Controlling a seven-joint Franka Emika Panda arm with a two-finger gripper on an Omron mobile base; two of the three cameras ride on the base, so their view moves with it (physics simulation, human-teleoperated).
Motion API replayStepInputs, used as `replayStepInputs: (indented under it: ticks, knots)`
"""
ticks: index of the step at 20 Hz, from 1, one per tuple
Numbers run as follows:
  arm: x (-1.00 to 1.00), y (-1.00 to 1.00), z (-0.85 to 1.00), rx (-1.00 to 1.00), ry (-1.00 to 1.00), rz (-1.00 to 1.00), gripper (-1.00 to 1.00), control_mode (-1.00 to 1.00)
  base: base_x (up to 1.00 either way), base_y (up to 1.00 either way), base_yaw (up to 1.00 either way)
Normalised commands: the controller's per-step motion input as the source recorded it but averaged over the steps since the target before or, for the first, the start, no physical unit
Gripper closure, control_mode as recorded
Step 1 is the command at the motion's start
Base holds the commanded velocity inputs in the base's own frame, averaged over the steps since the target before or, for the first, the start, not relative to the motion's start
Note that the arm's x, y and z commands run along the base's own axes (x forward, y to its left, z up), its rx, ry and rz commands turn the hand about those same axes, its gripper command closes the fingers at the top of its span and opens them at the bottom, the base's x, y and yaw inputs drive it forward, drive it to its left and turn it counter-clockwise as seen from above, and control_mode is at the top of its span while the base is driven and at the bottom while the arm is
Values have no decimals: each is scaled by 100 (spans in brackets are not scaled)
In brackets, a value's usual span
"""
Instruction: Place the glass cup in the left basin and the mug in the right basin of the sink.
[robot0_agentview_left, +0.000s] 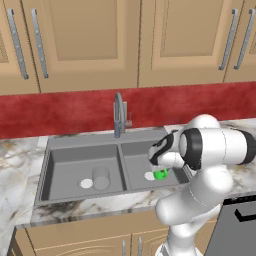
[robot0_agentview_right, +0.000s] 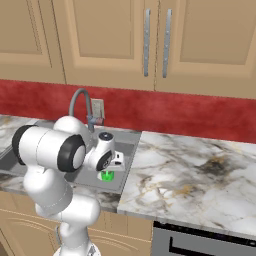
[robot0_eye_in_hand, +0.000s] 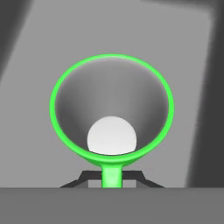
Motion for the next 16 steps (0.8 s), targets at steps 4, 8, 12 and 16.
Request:
replayStepInputs:
  ticks: [4,8,12,16]
  knots:
    - [11,0,-25,0,-10,0,100,-100,0,0,0]
    - [12,0,-25,0,-10,0,100,-100,0,0,0]
    - [7,0,-26,0,-6,0,100,-100,0,0,0]
    - [0,0,-30,0,-1,0,100,-100,0,0,0]
